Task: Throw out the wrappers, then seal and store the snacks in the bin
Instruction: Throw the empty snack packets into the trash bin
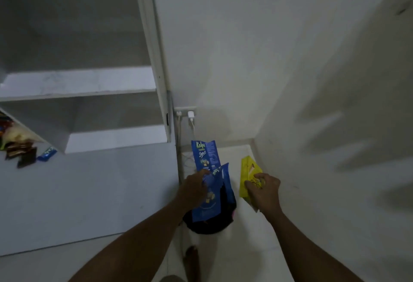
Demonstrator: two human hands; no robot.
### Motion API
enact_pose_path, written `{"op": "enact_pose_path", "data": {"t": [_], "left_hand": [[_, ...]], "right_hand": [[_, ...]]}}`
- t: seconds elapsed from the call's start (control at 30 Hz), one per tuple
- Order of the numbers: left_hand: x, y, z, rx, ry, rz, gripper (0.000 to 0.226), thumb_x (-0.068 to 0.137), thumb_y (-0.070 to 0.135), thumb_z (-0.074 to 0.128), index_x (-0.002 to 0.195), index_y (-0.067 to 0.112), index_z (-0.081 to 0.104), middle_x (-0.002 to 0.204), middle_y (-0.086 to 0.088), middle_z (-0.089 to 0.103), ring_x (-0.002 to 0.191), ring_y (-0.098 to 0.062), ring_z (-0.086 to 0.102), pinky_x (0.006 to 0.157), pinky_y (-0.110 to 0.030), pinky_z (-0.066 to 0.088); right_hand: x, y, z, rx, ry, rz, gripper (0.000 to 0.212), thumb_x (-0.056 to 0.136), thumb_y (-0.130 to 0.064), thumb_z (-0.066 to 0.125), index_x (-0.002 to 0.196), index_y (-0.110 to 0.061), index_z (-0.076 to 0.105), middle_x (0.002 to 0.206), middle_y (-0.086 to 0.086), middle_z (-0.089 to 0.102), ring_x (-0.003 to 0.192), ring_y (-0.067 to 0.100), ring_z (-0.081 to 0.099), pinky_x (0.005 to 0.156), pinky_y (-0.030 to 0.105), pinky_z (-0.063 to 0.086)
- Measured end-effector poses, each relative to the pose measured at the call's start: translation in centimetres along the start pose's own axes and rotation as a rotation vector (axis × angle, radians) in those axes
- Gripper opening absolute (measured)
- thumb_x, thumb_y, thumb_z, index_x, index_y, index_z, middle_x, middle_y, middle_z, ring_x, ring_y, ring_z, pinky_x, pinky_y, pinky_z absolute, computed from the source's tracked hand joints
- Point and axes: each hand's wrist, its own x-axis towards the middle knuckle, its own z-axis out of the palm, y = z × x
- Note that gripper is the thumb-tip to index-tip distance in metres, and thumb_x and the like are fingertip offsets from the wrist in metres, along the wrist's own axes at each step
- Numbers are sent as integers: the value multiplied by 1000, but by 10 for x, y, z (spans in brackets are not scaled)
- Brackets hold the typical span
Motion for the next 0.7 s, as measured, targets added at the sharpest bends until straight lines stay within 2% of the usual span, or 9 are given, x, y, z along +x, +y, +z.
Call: {"op": "enact_pose_path", "data": {"t": [0.1, 0.17, 0.27, 0.33, 0.4, 0.5, 0.6, 0.63, 0.7], "left_hand": [[15, -18, 12, 5, -57, -95, 35, 97, 9, 49, 132, 11, 53, 121, -10, 63, 105, -26, 63, 82, -26, 47], [20, -27, 19, 7, -76, -154, 34, 98, 9, 49, 131, 8, 54, 120, -15, 63, 99, -27, 62, 79, -28, 46], [22, -42, 32, -15, -119, -259, 29, 101, 11, 48, 127, 3, 57, 104, -19, 65, 77, -22, 55, 67, -33, 46], [23, -53, 44, -21, -153, -330, 29, 102, 13, 46, 126, 3, 57, 89, -12, 62, 64, -15, 50, 54, -20, 39], [25, -68, 57, -10, -188, -353, 30, 102, 13, 45, 128, 5, 56, 95, -14, 63, 62, -11, 47, 48, -14, 32], [30, -83, 74, -12, -237, -416, 24, 99, 12, 45, 118, 9, 60, 92, -11, 60, 64, -11, 50, 51, -17, 38], [37, -98, 96, -27, -262, -497, 13, 96, 10, 49, 101, 9, 60, 90, -14, 60, 81, -31, 62, 68, -39, 50], [38, -104, 105, -7, -274, -506, 17, 97, 9, 50, 109, 7, 61, 98, -18, 62, 90, -36, 62, 73, -41, 50], [41, -116, 121, -28, -271, -552, 30, 97, 9, 51, 127, 12, 55, 107, -20, 62, 91, -37, 61, 69, -39, 47]], "right_hand": [[6, 19, 14, 28, -16, 80, 44, 64, -35, 70, 104, -19, 62, 119, 4, 38, 101, 16, 52, 97, 33, 46], [9, 30, 23, 40, -32, 135, 38, 66, -32, 74, 101, -19, 64, 118, 8, 48, 106, 18, 56, 94, 38, 50], [9, 38, 38, 47, -90, 185, 43, 64, -35, 70, 98, -10, 66, 112, 9, 56, 103, 20, 59, 77, 27, 46], [15, 47, 49, 61, -144, 223, 39, 73, -30, 73, 103, -7, 65, 115, 7, 52, 105, 17, 55, 75, 15, 43], [23, 56, 62, 61, -196, 259, 31, 78, -25, 72, 104, -8, 64, 113, 9, 56, 99, 17, 59, 66, 9, 46], [38, 75, 80, 64, -207, 317, 24, 79, -21, 69, 100, -8, 66, 103, 16, 64, 89, 20, 65, 64, 22, 50], [51, 100, 97, 82, -232, 338, 15, 85, -17, 67, 93, -4, 68, 91, 16, 65, 80, 21, 63, 61, 25, 51], [56, 110, 103, 90, -244, 352, 16, 84, -22, 67, 91, -8, 69, 90, 14, 65, 80, 23, 63, 62, 28, 51], [65, 131, 114, 102, -287, 413, 4, 89, -22, 66, 89, -18, 67, 92, 12, 66, 82, 24, 64, 65, 33, 52]]}}
